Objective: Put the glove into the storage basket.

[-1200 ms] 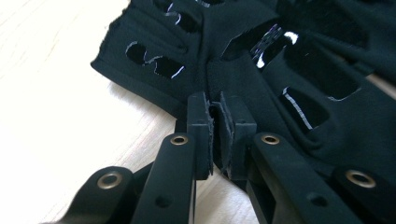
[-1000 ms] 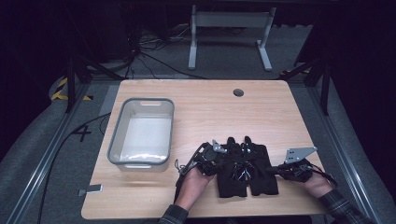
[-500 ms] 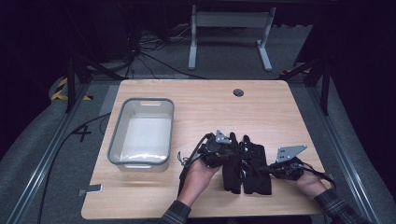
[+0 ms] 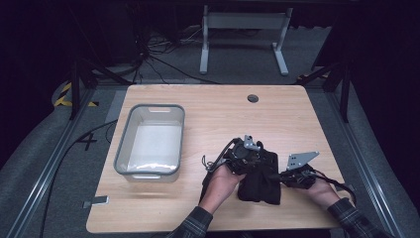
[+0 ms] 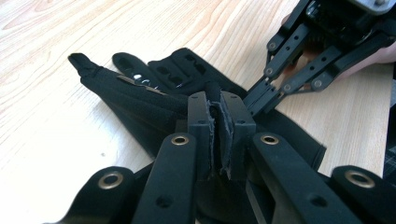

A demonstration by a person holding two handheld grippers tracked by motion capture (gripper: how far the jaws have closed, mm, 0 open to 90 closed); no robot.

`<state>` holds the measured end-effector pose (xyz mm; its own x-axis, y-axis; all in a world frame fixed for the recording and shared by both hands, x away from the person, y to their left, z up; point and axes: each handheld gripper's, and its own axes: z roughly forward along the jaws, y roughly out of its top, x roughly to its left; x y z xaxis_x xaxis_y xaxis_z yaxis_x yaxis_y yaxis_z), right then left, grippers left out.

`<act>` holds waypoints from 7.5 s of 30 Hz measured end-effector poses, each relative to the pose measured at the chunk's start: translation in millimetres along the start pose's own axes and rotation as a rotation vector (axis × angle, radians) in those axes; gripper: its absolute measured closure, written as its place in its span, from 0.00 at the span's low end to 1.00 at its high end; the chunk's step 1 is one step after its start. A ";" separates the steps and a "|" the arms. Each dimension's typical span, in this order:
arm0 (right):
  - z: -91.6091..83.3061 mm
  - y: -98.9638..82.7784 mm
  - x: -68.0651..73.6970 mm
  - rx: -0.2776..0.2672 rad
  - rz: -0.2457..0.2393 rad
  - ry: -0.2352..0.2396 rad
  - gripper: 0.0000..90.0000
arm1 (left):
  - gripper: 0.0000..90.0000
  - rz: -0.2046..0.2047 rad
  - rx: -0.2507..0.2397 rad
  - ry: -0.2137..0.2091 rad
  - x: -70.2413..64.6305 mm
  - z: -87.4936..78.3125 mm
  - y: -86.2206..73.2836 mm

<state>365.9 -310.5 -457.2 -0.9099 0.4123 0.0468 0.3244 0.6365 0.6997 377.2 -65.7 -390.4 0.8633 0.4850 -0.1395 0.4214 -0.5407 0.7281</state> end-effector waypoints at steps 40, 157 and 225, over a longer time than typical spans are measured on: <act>-37.6 0.0 -22.5 -0.098 0.041 -0.079 1.00 | 1.00 -0.001 0.124 -0.055 -7.2 39.1 -28.8; -56.4 -68.8 -35.1 -0.043 0.171 -0.276 0.15 | 0.76 0.039 0.149 -0.154 23.3 17.0 4.8; -54.1 -67.7 -36.4 -0.022 0.174 -0.278 0.05 | 0.75 -0.362 0.027 0.318 171.1 -173.9 -94.7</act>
<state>363.1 -403.9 -467.7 -0.7350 0.6776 -0.0272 0.4604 0.5280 0.7136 436.7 188.0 -366.5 0.5340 0.8291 -0.1654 0.6896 -0.3140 0.6525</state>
